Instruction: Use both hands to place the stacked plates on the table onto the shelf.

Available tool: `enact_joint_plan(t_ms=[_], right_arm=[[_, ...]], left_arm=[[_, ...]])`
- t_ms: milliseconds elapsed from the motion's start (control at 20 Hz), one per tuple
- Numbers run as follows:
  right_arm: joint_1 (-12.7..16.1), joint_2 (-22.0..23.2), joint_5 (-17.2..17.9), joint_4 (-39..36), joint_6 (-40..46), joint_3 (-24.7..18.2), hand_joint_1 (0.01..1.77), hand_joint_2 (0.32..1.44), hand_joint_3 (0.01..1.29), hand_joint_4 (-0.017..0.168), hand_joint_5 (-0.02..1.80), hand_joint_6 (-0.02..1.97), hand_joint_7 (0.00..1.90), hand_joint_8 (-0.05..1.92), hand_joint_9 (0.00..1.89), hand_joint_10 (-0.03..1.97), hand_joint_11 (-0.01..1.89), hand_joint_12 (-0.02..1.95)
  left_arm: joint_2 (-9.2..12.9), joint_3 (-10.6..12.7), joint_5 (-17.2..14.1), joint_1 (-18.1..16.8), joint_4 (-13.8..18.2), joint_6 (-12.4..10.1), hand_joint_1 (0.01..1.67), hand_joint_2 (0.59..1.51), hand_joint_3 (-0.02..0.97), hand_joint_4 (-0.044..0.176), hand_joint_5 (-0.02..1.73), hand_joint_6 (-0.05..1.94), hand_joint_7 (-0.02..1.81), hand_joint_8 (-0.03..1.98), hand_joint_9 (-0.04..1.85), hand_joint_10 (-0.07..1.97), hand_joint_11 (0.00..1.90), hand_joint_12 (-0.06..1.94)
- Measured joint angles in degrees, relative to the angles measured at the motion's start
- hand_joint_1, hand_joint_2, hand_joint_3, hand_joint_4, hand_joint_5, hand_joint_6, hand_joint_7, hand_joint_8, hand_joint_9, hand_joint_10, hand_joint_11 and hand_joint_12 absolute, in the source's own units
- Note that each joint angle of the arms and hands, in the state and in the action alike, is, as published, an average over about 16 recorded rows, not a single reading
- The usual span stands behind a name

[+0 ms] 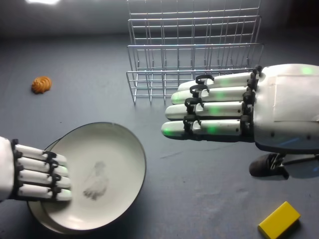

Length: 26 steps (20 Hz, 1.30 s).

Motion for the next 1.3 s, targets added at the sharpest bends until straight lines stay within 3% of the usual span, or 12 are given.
enact_joint_plan(t_ms=[650,1300], right_arm=[[0.23,-9.44,-2.09,2.47,-12.41,3.78,1.25,0.98,0.02,0.005,0.07,0.02,0.02,0.02,0.02,0.01,0.02,0.28],[0.55,-23.11,-6.08,8.60,-26.46,12.61,1.25,0.99,0.02,0.004,0.11,0.02,0.06,0.01,0.06,0.01,0.01,0.41]], left_arm=[[-0.30,-8.24,6.55,-0.55,-8.33,0.05,0.02,1.191,0.017,-0.005,0.08,-0.02,0.06,-0.01,0.06,0.01,0.02,0.01],[-0.97,-10.04,9.20,-1.39,-11.08,0.05,0.02,1.196,0.016,-0.005,0.07,-0.03,0.05,-0.01,0.05,0.01,0.02,0.01]])
